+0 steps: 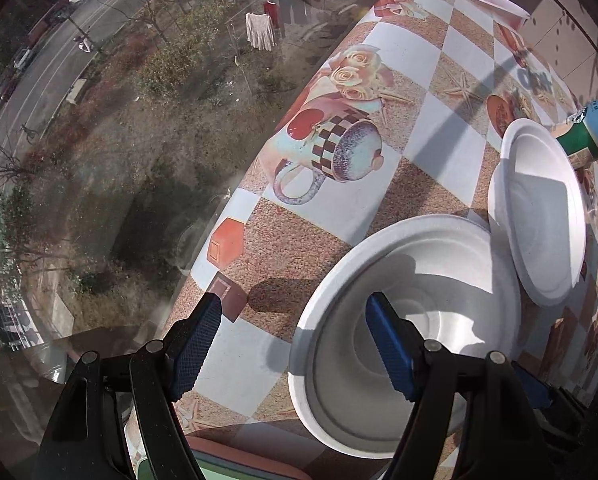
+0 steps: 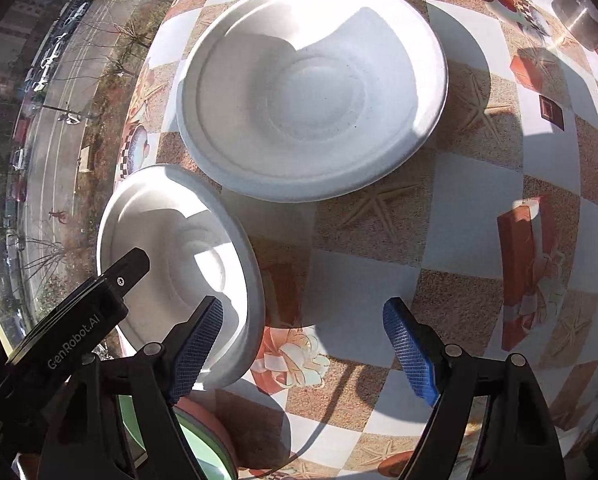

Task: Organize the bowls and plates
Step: 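Grasp the second bowl's rim with the right tool and lift it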

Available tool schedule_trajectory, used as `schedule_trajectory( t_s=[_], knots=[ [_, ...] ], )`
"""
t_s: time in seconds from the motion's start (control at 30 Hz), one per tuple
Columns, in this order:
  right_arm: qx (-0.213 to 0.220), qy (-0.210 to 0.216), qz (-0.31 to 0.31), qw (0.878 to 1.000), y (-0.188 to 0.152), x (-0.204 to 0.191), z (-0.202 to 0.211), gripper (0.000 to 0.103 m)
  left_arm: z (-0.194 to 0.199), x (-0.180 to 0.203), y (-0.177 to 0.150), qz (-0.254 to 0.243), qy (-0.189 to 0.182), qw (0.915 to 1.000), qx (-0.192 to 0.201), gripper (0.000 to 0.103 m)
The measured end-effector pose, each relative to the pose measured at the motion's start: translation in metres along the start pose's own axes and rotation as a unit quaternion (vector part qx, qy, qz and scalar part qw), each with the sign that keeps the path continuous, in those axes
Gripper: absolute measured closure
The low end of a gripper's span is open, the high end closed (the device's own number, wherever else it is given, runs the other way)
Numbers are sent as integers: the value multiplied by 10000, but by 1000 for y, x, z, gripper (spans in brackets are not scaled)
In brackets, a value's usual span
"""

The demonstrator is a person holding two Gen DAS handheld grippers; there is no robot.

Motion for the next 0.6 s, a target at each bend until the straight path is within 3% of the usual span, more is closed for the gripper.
schedule_trajectory(
  t_s=[0.07, 0.13, 0.2, 0.3, 0.33, 0.4, 0.6],
  knots=[
    [-21, 14, 82, 10000, 0, -4, -3, 30, -5, 2, -3, -88, 25, 9999, -92, 43],
    [-73, 56, 85, 9999, 0, -6, -7, 54, -10, 5, -7, -134, -80, 9997, -190, 57],
    [-169, 294, -83, 9994, 0, -5, -13, 61, -7, 11, -11, -285, -172, 9993, -141, 72],
    [-249, 549, -222, 9979, 5, -5, -14, 70, -4, 27, -19, -559, -191, 9981, -185, 76],
    [-283, 546, -181, 9979, 5, -6, -15, 77, -4, 31, -24, -601, -231, 9977, -219, 77],
    [-354, 516, -96, 9980, -1, -4, -17, 82, -3, 41, -34, -681, -234, 9970, -274, 78],
    [-450, 325, 87, 9984, -17, 13, -11, 82, 1, 68, -81, -996, -260, 9937, -435, 78]
  ],
)
Point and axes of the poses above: each gripper's, at about its wrist camera, not at the fingertips, and z roughly against the way its jaws point, x to its right, y to its top, the point moved 4 cm from there along -z, roughly the way its jaws point, and after that the axes turned 1 degree about -y, right-handed, at the moved point
